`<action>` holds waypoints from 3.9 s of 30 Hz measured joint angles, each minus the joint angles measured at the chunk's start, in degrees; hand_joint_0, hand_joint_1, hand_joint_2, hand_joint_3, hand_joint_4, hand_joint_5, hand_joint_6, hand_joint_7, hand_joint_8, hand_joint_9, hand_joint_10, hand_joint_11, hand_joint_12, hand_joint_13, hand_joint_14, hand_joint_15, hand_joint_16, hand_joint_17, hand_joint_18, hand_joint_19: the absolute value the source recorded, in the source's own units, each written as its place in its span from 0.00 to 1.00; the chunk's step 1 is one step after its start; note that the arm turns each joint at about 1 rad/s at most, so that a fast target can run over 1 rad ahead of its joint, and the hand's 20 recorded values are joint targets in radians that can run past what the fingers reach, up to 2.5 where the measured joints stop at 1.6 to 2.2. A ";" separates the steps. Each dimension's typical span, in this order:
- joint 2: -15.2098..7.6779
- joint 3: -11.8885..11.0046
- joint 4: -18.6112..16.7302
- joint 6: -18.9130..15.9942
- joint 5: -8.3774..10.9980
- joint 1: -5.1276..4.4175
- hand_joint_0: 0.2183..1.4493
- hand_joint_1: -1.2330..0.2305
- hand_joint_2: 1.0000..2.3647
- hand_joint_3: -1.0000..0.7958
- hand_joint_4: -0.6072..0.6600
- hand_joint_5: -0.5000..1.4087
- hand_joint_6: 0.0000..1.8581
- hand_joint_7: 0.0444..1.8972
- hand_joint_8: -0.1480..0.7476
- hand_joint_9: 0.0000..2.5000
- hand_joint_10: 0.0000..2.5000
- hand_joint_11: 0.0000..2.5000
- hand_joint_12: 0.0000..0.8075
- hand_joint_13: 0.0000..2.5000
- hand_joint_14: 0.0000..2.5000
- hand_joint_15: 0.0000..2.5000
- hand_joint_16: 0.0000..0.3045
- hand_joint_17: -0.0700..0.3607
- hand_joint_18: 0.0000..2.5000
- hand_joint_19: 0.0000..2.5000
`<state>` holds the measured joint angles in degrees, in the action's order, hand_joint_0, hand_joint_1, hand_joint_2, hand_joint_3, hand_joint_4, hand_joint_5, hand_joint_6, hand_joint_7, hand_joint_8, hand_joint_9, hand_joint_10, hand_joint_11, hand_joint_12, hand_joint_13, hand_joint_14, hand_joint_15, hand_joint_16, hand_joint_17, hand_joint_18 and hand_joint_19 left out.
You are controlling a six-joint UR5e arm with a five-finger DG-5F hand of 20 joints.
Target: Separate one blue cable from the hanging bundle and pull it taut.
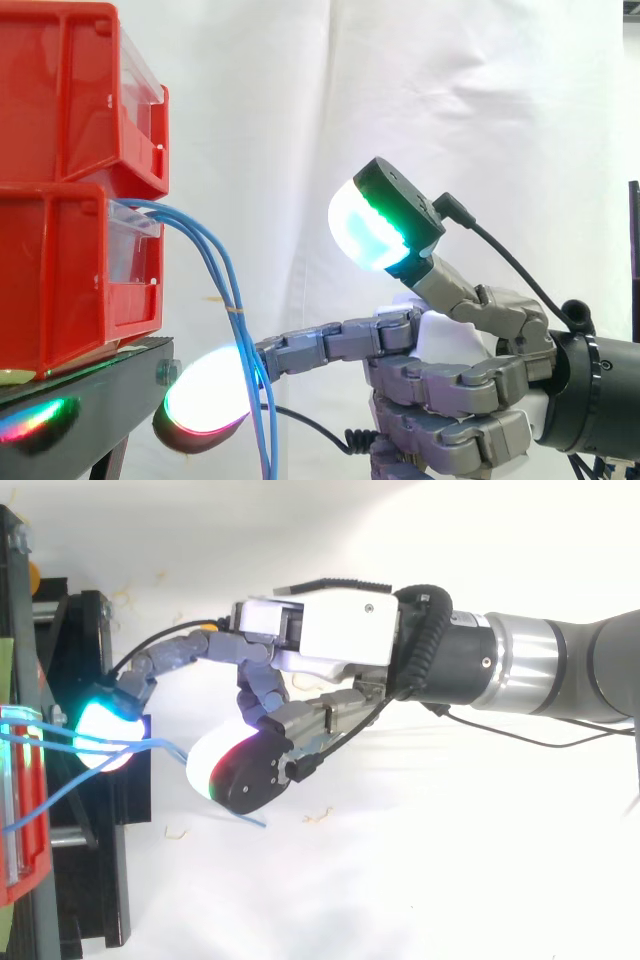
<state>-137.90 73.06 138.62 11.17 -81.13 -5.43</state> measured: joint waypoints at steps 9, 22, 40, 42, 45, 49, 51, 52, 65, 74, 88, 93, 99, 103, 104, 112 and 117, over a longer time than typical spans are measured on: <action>0.03 -0.01 2.09 -1.99 -0.11 -0.67 0.10 0.53 0.00 0.28 0.72 0.22 0.27 0.40 0.41 0.96 0.25 0.68 0.50 0.85 0.01 0.63 0.29 0.62 0.85 0.24; 0.09 -3.66 5.30 -1.56 -0.36 -0.87 0.10 0.52 0.00 0.28 0.72 0.22 0.27 0.40 0.41 0.96 0.22 0.70 0.50 0.85 0.01 0.62 0.29 0.63 0.85 0.24; 0.08 -5.56 13.10 -6.00 -0.31 -0.32 0.10 0.52 0.00 0.28 0.72 0.22 0.27 0.35 0.41 0.96 0.19 0.71 0.50 0.84 0.01 0.63 0.29 0.63 0.84 0.24; 0.08 -5.56 13.18 -6.15 -0.29 -0.31 0.10 0.52 0.00 0.28 0.71 0.22 0.27 0.34 0.41 0.96 0.18 0.71 0.50 0.84 0.01 0.62 0.29 0.63 0.84 0.24; 0.08 -5.56 13.27 -6.31 -0.26 -0.30 0.10 0.52 0.00 0.28 0.71 0.21 0.27 0.33 0.41 0.96 0.17 0.72 0.50 0.84 0.01 0.62 0.29 0.63 0.84 0.24; 0.08 -5.56 13.41 -6.12 -0.31 -0.28 0.10 0.52 0.00 0.28 0.71 0.21 0.27 0.32 0.41 0.96 0.17 0.72 0.50 0.84 0.01 0.61 0.29 0.63 0.84 0.24; 0.07 -5.56 13.58 -5.53 -0.32 -0.22 0.10 0.52 0.00 0.28 0.70 0.21 0.27 0.32 0.42 0.96 0.16 0.72 0.50 0.84 0.01 0.62 0.29 0.63 0.84 0.24; 0.08 -5.56 13.67 -5.15 -0.29 -0.20 0.10 0.52 0.00 0.28 0.70 0.21 0.27 0.32 0.41 0.96 0.16 0.72 0.50 0.84 0.01 0.62 0.29 0.63 0.84 0.24; 0.07 -5.56 14.10 0.04 4.30 -0.20 0.11 0.52 0.00 0.28 0.69 0.21 0.27 0.31 0.41 0.96 0.14 0.73 0.50 0.83 0.01 0.61 0.29 0.63 0.83 0.24; 0.08 -5.56 14.20 0.07 4.91 -0.24 0.11 0.52 0.00 0.28 0.70 0.21 0.27 0.32 0.41 0.96 0.13 0.72 0.51 0.83 0.01 0.61 0.29 0.63 0.83 0.24; 0.09 -5.56 15.06 -0.22 5.15 -1.21 0.11 0.52 0.00 0.28 0.70 0.21 0.27 0.33 0.40 0.96 0.13 0.73 0.50 0.83 0.01 0.61 0.29 0.63 0.83 0.24; 0.11 -5.56 16.75 -2.05 4.91 -1.62 0.11 0.52 0.00 0.28 0.70 0.21 0.27 0.34 0.41 0.96 0.13 0.73 0.50 0.83 0.01 0.61 0.29 0.63 0.82 0.24; 0.14 -5.56 17.38 -3.72 4.85 -1.85 0.11 0.52 0.00 0.28 0.69 0.21 0.27 0.34 0.40 0.96 0.13 0.73 0.50 0.83 0.01 0.61 0.29 0.63 0.82 0.24; 0.16 -5.56 17.45 -3.99 4.77 -1.90 0.11 0.52 0.00 0.28 0.69 0.21 0.27 0.34 0.41 0.96 0.13 0.73 0.50 0.83 0.01 0.61 0.29 0.63 0.82 0.24; 0.16 -5.59 17.46 -4.02 4.71 -1.91 0.11 0.52 0.00 0.28 0.69 0.21 0.27 0.34 0.41 0.96 0.13 0.73 0.51 0.83 0.01 0.61 0.29 0.63 0.82 0.24; 0.43 -5.60 17.57 -4.74 3.85 -1.81 0.11 0.52 0.00 0.28 0.69 0.21 0.27 0.34 0.40 0.96 0.13 0.72 0.50 0.83 0.01 0.61 0.29 0.63 0.82 0.24; 1.68 -5.59 18.79 -5.08 3.38 -1.34 0.11 0.52 0.00 0.28 0.69 0.21 0.27 0.34 0.40 0.96 0.13 0.72 0.50 0.83 0.01 0.61 0.29 0.63 0.82 0.24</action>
<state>-136.22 67.46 157.41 6.09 -77.76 -6.76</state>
